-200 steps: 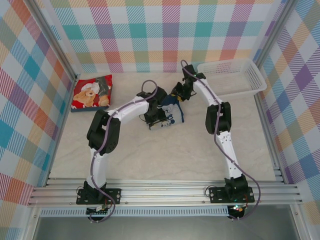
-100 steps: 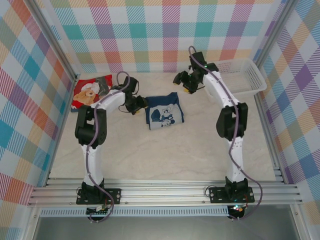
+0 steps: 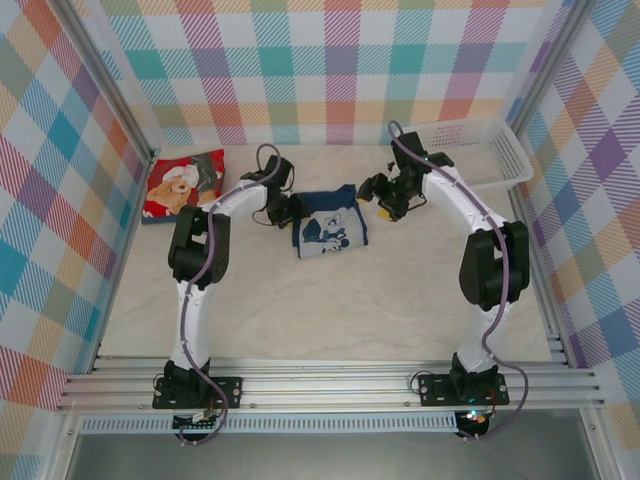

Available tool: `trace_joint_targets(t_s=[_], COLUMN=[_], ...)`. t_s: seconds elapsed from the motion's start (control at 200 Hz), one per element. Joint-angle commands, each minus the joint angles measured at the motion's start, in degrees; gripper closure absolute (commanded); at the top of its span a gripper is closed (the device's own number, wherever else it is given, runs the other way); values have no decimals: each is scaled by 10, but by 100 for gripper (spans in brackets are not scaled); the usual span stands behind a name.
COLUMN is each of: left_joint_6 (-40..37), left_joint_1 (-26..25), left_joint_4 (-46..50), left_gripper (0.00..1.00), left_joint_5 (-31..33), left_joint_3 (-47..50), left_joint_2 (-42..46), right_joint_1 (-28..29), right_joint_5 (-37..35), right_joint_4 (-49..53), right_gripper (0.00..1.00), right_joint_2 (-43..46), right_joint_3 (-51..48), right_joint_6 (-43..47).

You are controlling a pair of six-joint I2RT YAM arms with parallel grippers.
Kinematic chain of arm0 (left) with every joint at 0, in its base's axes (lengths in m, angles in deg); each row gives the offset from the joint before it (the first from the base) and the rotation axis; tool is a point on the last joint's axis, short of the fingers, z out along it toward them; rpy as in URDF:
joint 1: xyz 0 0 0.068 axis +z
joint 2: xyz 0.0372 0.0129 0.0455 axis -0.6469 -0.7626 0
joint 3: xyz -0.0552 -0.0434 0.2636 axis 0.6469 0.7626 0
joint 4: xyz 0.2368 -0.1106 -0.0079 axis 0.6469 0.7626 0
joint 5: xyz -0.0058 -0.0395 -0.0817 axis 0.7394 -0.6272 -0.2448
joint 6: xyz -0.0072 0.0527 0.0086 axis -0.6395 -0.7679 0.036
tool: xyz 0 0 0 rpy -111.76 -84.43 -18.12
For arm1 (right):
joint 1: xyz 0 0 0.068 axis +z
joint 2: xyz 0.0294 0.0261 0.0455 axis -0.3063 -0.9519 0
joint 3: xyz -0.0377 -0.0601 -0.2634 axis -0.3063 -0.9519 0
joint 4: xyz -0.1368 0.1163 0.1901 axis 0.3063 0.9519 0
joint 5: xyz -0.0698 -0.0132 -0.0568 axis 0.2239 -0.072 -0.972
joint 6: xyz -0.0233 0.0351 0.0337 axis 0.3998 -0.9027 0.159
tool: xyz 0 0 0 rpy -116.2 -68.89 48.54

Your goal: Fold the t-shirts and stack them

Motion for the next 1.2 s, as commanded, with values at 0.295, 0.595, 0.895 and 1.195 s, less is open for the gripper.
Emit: trace_joint_targets(t_s=[0.295,0.595,0.895,1.195], left_joint_6=[-13,31,-44,-140], left_joint_1=[-48,-55,-22,17], left_joint_4=[134,57,81,158], left_gripper=[62,100,100,100], left_joint_5=[144,146,181,172], left_joint_3=[-101,-110,-140,-196], left_joint_2=[-76,-88,-6,25], right_joint_1=[1,0,1,1], right_joint_5=[18,19,15,32], right_joint_4=[-3,6,23,32], right_gripper=[36,37,38,38], right_joint_2=[92,130,154,166], right_joint_3=[-54,-104,-125,-134], right_joint_6=[2,6,35,58])
